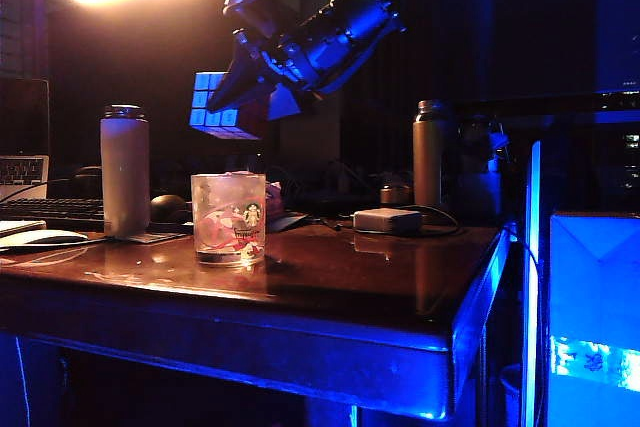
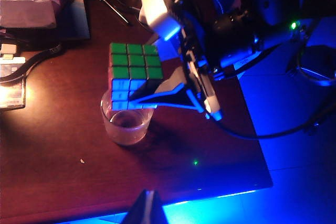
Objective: Stack the Rubik's Cube on top of the glass cup.
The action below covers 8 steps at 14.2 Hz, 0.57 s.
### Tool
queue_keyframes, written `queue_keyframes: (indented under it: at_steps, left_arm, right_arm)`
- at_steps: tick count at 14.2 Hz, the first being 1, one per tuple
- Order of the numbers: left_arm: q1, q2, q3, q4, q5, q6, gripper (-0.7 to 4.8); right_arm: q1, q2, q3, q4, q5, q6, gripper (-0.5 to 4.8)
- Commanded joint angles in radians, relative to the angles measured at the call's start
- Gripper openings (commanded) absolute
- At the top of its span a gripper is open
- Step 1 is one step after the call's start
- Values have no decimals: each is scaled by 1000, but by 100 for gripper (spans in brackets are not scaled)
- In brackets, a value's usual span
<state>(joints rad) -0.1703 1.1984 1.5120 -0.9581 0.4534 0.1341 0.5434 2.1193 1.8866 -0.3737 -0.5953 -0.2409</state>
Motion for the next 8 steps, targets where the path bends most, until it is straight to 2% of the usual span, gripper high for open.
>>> queue_keyframes:
  at_steps: [1, 8]
  left_arm:
    - [0, -2, 4, 13, 8, -3, -3]
    - [0, -2, 4, 10, 8, -3, -3]
  right_arm:
    - [2, 21, 4, 35, -5, -3, 107]
    - [2, 76, 3, 35, -6, -2, 106]
